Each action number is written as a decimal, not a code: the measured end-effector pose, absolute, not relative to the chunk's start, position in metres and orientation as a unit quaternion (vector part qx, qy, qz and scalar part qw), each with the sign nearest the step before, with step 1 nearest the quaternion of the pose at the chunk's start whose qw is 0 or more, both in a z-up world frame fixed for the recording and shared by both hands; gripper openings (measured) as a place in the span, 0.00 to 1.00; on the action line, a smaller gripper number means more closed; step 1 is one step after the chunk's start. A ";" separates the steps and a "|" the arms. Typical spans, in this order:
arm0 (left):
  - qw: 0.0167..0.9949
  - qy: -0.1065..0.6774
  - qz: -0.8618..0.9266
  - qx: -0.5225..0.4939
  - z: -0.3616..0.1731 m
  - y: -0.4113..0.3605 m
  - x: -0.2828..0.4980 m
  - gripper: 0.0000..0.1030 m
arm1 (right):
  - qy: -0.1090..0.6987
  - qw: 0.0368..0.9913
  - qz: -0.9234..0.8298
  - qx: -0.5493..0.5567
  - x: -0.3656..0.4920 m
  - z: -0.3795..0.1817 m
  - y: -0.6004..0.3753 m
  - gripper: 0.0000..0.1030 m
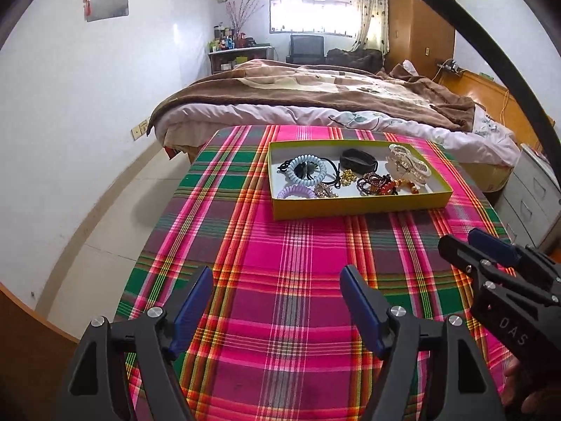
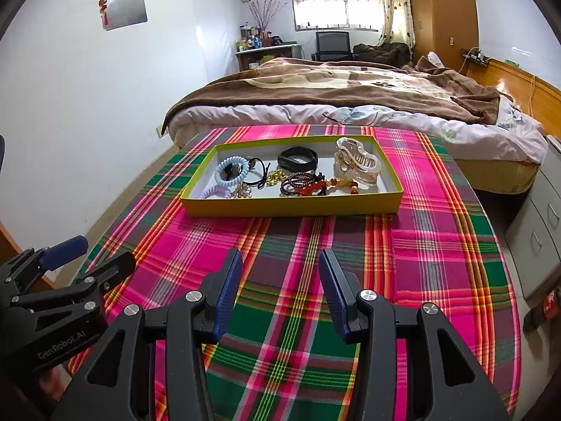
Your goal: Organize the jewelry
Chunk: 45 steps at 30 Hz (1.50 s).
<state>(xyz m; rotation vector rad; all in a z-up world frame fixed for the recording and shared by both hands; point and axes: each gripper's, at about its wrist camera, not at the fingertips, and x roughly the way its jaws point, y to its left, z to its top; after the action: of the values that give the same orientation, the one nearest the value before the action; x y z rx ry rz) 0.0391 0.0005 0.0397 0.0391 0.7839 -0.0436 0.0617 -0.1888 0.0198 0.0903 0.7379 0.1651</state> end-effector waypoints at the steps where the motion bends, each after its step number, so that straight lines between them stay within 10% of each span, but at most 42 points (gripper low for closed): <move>1: 0.924 0.382 -0.022 0.018 0.040 0.001 0.039 0.72 | 0.360 0.928 0.080 0.044 0.062 0.020 -0.189 0.45; 45: 0.922 0.386 -0.016 0.011 0.035 0.003 0.041 0.80 | 0.366 0.926 0.076 0.044 0.061 0.015 -0.188 0.45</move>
<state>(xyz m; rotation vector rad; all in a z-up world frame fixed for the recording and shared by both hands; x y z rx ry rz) 0.0407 0.0026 0.0350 0.0227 0.7937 -0.0335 0.0605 -0.1885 0.0151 0.0900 0.7509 0.1551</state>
